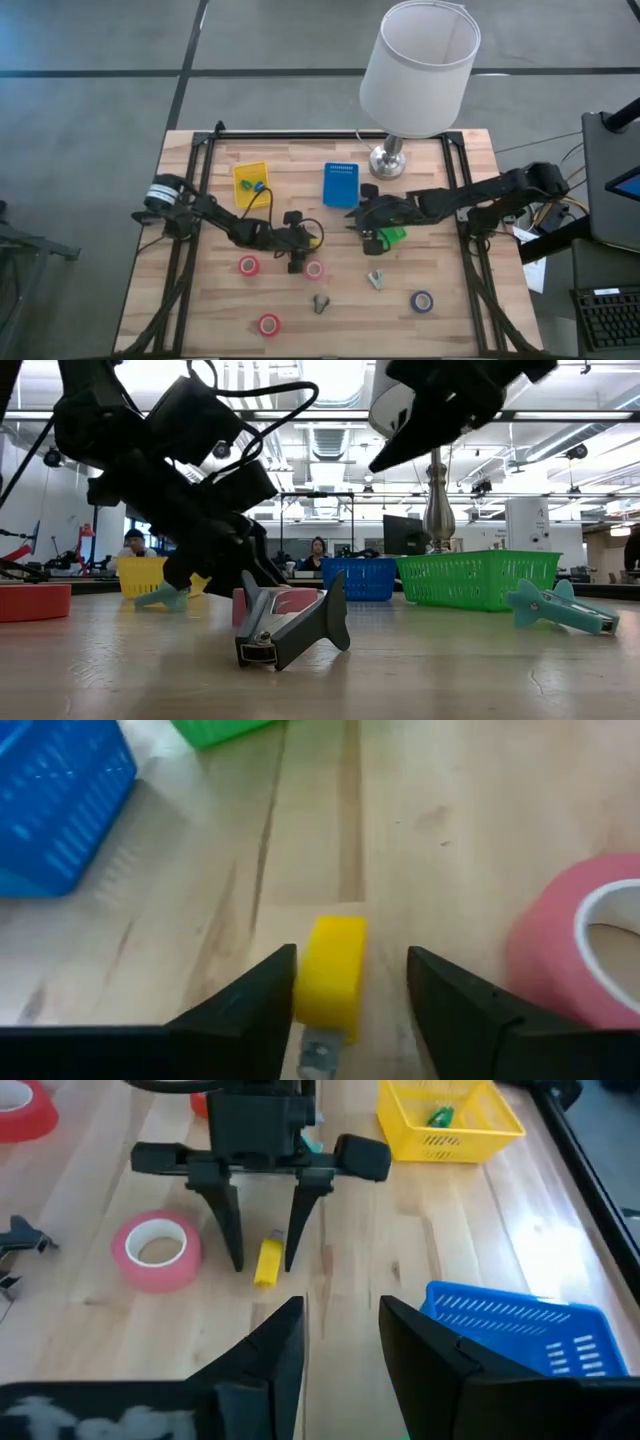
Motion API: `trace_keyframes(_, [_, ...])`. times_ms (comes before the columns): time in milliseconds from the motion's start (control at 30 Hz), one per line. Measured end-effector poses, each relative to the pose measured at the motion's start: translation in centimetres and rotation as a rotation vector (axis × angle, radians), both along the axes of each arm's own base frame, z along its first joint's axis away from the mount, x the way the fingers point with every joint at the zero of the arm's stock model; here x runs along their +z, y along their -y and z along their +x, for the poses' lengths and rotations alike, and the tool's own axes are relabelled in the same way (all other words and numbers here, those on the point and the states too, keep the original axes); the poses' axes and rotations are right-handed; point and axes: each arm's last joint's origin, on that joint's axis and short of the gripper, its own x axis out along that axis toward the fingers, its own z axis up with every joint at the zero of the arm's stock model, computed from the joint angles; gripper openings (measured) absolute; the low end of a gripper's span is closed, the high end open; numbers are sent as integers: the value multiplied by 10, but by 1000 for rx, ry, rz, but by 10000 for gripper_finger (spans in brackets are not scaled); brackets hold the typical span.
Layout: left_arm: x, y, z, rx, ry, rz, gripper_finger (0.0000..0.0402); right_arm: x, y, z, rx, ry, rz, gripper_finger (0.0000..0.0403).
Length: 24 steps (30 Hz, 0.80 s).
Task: Pick and place Stapler, Stapler remover, tape
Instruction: Put the yellow stapler into the yellow basket
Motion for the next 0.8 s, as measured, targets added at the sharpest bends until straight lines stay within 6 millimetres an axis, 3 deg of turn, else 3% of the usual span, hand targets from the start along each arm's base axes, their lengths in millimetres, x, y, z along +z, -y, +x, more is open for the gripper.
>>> trace_keyframes(300, [5, -9, -1, 84, 7, 30, 66, -10, 4, -27, -4, 79, 16, 129])
trace_keyframes(533, [52, -20, -15, 255, 91, 101, 66, -9, 5, -32, -17, 92, 35, 125])
trace_keyframes(667, [84, -32, -42, 453, 62, 207, 74, -11, 5, -32, -18, 87, 36, 118])
trace_keyframes(800, [96, -52, -77, 642, -27, 148, 83, -11, 5, -33, -29, 87, 51, 112])
